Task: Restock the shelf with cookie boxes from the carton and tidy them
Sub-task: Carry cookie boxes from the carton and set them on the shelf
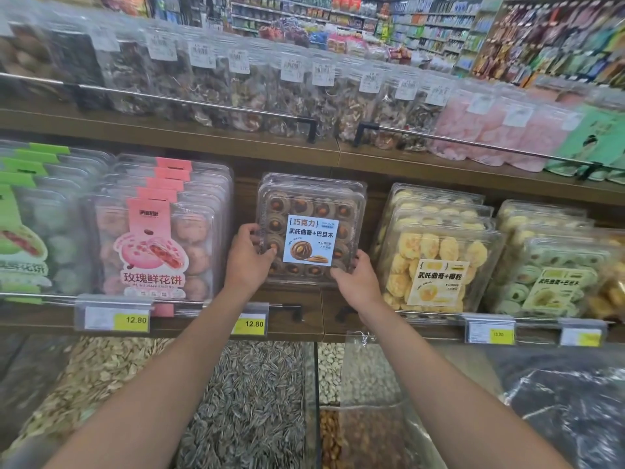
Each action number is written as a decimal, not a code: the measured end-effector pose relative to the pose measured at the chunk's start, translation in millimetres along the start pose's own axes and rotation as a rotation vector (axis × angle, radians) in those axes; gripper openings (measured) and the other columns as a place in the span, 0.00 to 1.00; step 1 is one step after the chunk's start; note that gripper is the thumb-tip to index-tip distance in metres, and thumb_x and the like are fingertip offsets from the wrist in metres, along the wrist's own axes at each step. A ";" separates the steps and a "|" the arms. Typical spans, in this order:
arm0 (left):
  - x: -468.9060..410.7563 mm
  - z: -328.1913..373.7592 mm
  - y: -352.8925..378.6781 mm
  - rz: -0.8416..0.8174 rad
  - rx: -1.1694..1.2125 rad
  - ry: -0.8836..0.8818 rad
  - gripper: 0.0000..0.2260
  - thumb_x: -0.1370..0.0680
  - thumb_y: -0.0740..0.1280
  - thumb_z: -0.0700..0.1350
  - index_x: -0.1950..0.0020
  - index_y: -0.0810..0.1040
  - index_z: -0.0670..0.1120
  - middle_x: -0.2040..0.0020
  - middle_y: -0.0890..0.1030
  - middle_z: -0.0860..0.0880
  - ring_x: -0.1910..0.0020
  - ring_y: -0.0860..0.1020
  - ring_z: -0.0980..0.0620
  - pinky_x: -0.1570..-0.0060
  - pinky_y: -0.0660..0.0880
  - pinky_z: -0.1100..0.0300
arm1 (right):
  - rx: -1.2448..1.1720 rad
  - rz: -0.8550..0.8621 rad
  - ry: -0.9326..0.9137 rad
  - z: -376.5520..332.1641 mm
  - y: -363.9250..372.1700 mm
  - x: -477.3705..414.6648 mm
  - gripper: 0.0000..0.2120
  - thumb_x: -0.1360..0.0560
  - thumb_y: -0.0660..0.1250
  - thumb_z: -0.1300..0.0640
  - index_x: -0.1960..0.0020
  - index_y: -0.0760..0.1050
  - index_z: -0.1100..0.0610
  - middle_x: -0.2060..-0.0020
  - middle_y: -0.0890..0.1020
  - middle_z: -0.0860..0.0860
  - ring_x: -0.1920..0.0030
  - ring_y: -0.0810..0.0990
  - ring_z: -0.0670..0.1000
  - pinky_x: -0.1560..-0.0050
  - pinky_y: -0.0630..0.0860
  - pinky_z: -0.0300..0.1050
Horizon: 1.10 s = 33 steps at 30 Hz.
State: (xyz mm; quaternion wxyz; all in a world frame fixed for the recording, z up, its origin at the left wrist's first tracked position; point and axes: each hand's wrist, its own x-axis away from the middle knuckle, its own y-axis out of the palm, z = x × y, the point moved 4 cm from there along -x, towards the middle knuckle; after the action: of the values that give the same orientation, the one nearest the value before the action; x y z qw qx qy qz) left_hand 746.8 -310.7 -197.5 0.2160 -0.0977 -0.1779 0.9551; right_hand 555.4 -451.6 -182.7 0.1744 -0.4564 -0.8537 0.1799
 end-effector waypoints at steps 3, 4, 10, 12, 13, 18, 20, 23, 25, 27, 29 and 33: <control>2.7 2.3 -3.1 -0.022 0.001 0.000 0.25 0.23 0.77 0.40 0.30 0.71 0.49 0.44 0.78 0.53 0.46 0.81 0.49 0.41 0.80 0.44 | 0.031 -0.014 -0.008 -1.2 -1.0 3.2 0.33 0.21 0.70 0.57 0.20 0.61 0.55 0.27 0.73 0.53 0.30 0.75 0.54 0.34 0.70 0.47; 4.3 2.8 -3.9 -0.031 -0.001 -0.003 0.25 0.23 0.77 0.40 0.30 0.71 0.49 0.45 0.78 0.53 0.47 0.80 0.49 0.42 0.80 0.43 | 0.048 -0.020 -0.001 -2.4 -2.3 4.7 0.34 0.21 0.70 0.57 0.19 0.59 0.55 0.26 0.73 0.53 0.29 0.74 0.55 0.33 0.70 0.47; 12.7 2.7 -5.9 -0.080 -0.040 -0.014 0.30 0.24 0.78 0.41 0.27 0.69 0.51 0.37 0.79 0.50 0.40 0.80 0.48 0.37 0.79 0.43 | 0.108 -0.039 0.009 1.4 -0.2 6.4 0.41 0.27 0.73 0.50 0.19 0.59 0.54 0.28 0.75 0.51 0.29 0.75 0.54 0.28 0.73 0.54; 18.0 5.4 -7.3 -0.097 -0.059 -0.023 0.34 0.25 0.78 0.42 0.23 0.67 0.51 0.32 0.77 0.48 0.36 0.79 0.47 0.32 0.77 0.43 | 0.120 -0.039 -0.001 0.2 -1.3 11.1 0.38 0.27 0.73 0.51 0.22 0.62 0.53 0.30 0.76 0.51 0.31 0.76 0.54 0.30 0.75 0.54; 20.5 6.9 -8.1 -0.102 -0.066 -0.019 0.36 0.25 0.78 0.43 0.21 0.65 0.50 0.30 0.76 0.47 0.33 0.78 0.45 0.30 0.75 0.44 | 0.122 -0.039 -0.007 -1.7 -2.6 14.9 0.34 0.26 0.73 0.53 0.23 0.64 0.54 0.32 0.77 0.51 0.32 0.77 0.54 0.31 0.75 0.52; 39.3 19.4 -16.6 -0.099 -0.130 -0.003 0.40 0.23 0.77 0.42 0.17 0.60 0.45 0.24 0.70 0.42 0.24 0.70 0.42 0.25 0.67 0.47 | 0.174 -0.043 -0.042 -4.9 -6.9 32.4 0.37 0.26 0.73 0.52 0.22 0.62 0.56 0.28 0.73 0.52 0.29 0.74 0.55 0.29 0.74 0.54; 49.0 24.6 -20.0 -0.100 -0.140 0.008 0.37 0.23 0.77 0.41 0.19 0.62 0.44 0.25 0.71 0.42 0.24 0.70 0.41 0.26 0.68 0.48 | 0.195 -0.045 -0.062 -8.5 -9.8 43.0 0.30 0.25 0.73 0.55 0.26 0.67 0.54 0.32 0.75 0.51 0.33 0.76 0.54 0.34 0.75 0.49; 64.7 31.3 -26.2 -0.108 -0.187 0.032 0.39 0.24 0.78 0.42 0.18 0.61 0.44 0.23 0.69 0.41 0.22 0.68 0.41 0.25 0.66 0.48 | 0.227 -0.041 -0.108 -13.0 -12.8 55.8 0.20 0.26 0.72 0.60 0.37 0.73 0.48 0.39 0.79 0.48 0.39 0.79 0.51 0.41 0.76 0.45; 79.1 38.1 -32.8 -0.112 -0.225 0.045 0.40 0.24 0.77 0.42 0.17 0.60 0.44 0.22 0.68 0.41 0.23 0.69 0.40 0.24 0.66 0.48 | 0.263 -0.067 -0.141 -12.8 -13.4 66.9 0.19 0.27 0.72 0.59 0.39 0.75 0.47 0.41 0.80 0.46 0.39 0.80 0.49 0.41 0.77 0.45; 93.5 43.4 -42.5 -0.106 -0.266 0.074 0.40 0.24 0.77 0.46 0.17 0.61 0.44 0.23 0.69 0.42 0.22 0.69 0.41 0.24 0.68 0.46 | 0.276 -0.097 -0.179 -9.1 -13.6 78.8 0.22 0.29 0.72 0.55 0.36 0.75 0.47 0.38 0.79 0.48 0.38 0.79 0.50 0.37 0.78 0.49; 109.4 49.7 -52.3 -0.096 -0.298 0.129 0.39 0.24 0.77 0.48 0.18 0.62 0.43 0.23 0.71 0.42 0.22 0.68 0.41 0.24 0.68 0.45 | 0.298 -0.117 -0.218 -12.9 -16.4 99.2 0.25 0.27 0.73 0.54 0.32 0.73 0.48 0.34 0.77 0.50 0.34 0.78 0.53 0.32 0.76 0.51; 153.7 61.2 -75.5 -0.084 -0.386 0.176 0.38 0.21 0.75 0.45 0.17 0.60 0.41 0.20 0.67 0.41 0.20 0.65 0.42 0.23 0.63 0.50 | 0.359 -0.180 -0.239 -12.2 -19.6 133.9 0.34 0.23 0.73 0.54 0.21 0.65 0.58 0.25 0.69 0.56 0.24 0.69 0.57 0.24 0.65 0.49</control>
State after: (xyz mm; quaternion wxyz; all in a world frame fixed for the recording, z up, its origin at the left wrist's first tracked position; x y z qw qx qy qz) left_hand 622.8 -196.5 -129.4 0.2476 -0.2128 -0.3417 0.8813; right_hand 477.1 -347.1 -144.9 0.1660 -0.3155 -0.8599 0.3654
